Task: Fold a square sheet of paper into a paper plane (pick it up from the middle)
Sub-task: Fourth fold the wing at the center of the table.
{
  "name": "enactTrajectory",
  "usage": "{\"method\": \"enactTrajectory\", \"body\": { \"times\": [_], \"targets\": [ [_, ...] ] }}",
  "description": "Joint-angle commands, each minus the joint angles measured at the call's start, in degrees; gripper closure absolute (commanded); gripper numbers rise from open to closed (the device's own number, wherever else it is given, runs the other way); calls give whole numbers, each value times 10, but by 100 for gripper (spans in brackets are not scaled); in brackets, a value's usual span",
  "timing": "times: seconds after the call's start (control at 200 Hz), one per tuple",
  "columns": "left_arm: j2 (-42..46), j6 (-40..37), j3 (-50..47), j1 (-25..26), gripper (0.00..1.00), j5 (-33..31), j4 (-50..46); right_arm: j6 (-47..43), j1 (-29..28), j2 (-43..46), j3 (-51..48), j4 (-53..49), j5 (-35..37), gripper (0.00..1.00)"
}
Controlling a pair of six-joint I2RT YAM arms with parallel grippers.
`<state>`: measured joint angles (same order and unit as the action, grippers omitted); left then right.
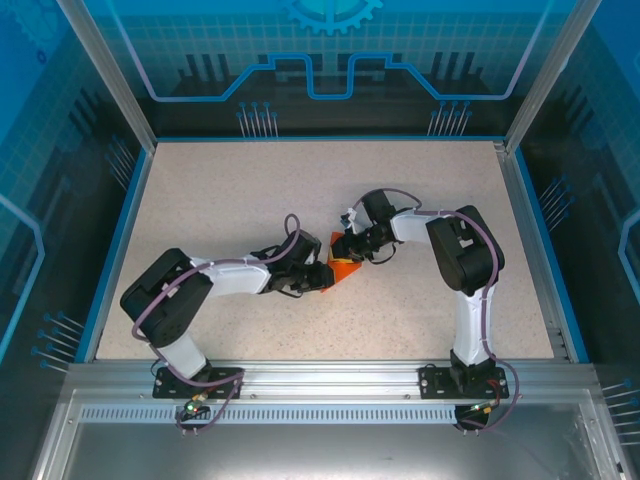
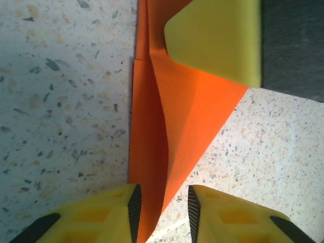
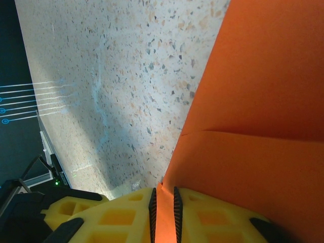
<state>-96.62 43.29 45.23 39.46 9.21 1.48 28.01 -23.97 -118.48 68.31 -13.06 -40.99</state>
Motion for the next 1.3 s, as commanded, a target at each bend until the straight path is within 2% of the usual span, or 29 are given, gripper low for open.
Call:
{"method": "enactTrajectory", "body": {
  "times": [0.0,0.09,0.44,0.855,1.085,1.19,1.295],
  "targets": [
    [-18,-11,15,7,71,-8,-23,-14,5,-28,-2,-17,36,80],
    [-18,-9,14,7,75,-14,-29,-15,5,-28,-2,-17,36,80],
    [1,-8,0,8,78,-47,-58,-15,6,-31,-1,-17,34,80],
    [-2,-6,-2,6,87,-51,-73,-15,6,-35,1,-19,39,80],
    [5,-4,-15,4,85,-35,-64,-15,6,-43,2,-21,47,80],
    [6,-4,-15,4,80,-28,-66,-14,6,-47,4,-26,54,80],
    [8,-4,-16,4,81,-21,-60,-16,6,-48,4,-28,58,80]
  ]
}}
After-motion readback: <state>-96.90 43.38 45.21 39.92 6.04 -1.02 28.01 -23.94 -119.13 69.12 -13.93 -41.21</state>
